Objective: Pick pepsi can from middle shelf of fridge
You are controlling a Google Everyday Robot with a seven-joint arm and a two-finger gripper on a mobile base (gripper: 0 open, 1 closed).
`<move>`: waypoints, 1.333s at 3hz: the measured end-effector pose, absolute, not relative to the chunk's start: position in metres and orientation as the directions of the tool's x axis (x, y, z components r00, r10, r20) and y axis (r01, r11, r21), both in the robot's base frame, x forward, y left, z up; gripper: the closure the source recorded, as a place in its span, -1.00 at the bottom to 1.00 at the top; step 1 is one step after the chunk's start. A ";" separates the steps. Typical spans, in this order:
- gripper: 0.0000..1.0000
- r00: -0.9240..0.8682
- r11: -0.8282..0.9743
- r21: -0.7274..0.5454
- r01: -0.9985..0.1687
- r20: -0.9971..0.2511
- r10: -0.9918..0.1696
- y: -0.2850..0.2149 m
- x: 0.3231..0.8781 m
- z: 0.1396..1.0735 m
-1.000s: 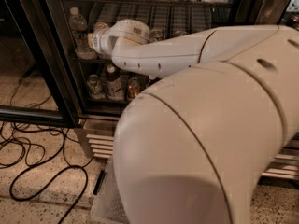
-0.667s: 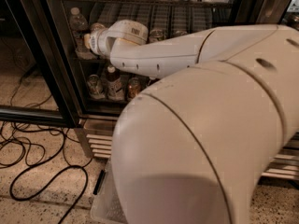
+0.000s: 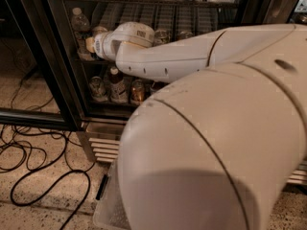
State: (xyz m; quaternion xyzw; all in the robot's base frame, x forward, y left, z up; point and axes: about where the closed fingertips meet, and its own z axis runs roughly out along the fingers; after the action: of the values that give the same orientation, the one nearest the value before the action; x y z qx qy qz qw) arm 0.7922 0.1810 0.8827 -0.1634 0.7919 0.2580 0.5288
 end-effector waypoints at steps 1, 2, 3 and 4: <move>1.00 -0.412 0.833 0.230 -0.503 -0.911 0.003 0.165 0.780 0.873; 1.00 -0.434 0.863 0.216 -0.457 -0.901 -0.005 0.145 0.772 0.867; 1.00 -0.474 0.865 0.246 -0.437 -0.880 0.010 0.138 0.754 0.856; 1.00 -0.465 0.864 0.231 -0.448 -0.885 -0.005 0.139 0.754 0.857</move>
Offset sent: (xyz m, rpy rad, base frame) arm -0.0083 -0.0757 0.0145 -0.0462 0.1508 -0.1522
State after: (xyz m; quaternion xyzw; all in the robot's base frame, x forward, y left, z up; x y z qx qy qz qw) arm 0.7542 0.1390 0.8573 -0.1367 0.8265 0.2220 0.4988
